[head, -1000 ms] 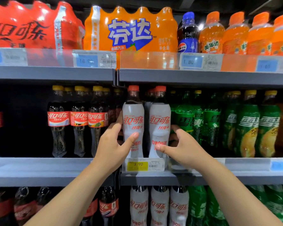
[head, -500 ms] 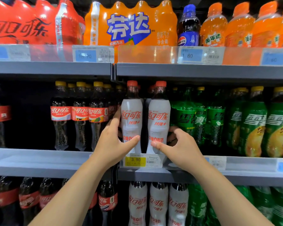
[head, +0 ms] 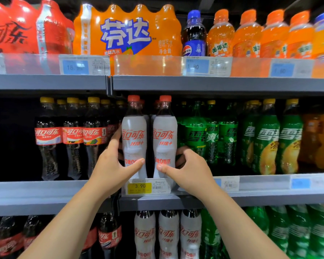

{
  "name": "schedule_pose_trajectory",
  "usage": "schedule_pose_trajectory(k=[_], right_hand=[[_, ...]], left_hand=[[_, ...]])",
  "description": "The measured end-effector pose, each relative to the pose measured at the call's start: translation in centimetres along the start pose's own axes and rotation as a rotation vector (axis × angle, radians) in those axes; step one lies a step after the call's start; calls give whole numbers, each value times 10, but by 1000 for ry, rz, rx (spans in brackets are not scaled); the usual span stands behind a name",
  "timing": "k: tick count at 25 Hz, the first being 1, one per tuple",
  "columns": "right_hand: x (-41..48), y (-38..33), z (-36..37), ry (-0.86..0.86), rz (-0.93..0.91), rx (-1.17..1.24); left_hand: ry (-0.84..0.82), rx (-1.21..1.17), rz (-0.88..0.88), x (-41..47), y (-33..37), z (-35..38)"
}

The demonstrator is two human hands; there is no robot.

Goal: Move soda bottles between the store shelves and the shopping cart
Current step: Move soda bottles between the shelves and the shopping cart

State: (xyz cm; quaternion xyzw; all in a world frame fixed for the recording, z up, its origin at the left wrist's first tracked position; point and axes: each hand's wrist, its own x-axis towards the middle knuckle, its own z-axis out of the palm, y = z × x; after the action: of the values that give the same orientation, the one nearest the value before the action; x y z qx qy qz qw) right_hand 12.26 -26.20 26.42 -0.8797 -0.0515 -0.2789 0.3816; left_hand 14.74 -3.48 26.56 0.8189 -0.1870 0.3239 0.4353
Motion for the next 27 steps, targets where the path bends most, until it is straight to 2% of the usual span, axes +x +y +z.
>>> schedule_pose_trajectory(k=[4,8,10,12,13,14,16,17,19,20,24,27], right_hand=[[-4,0,0,37,-39,54],[-28,10,-13,374,-332,262],[-42,24,-32,442,-335,270],[-49,42,-57,400,-250,224],[-48,50,-70,362,-203,186],[-45,59,-83,321,-164,145],[-36,71,-104,240,-111,66],[-30,76,-113,197,-93,35],[-20,85,-125,112,-79,1],[-16,89,-130,78,-82,-6],[2,106,-150,-18,-120,-17],[16,114,-155,-107,-127,-10]], left_hand=[[-1,18,1,1,-1,1],[14,8,42,-1,5,0],[91,33,13,-6,14,-2],[319,107,155,-20,29,0],[444,130,290,-29,40,4],[495,110,437,-38,54,11],[326,9,651,-54,84,43],[200,-12,660,-57,100,63],[24,-15,501,-56,128,102],[-8,-19,392,-52,138,119],[47,-26,-24,-17,153,161],[88,75,-190,1,149,175]])
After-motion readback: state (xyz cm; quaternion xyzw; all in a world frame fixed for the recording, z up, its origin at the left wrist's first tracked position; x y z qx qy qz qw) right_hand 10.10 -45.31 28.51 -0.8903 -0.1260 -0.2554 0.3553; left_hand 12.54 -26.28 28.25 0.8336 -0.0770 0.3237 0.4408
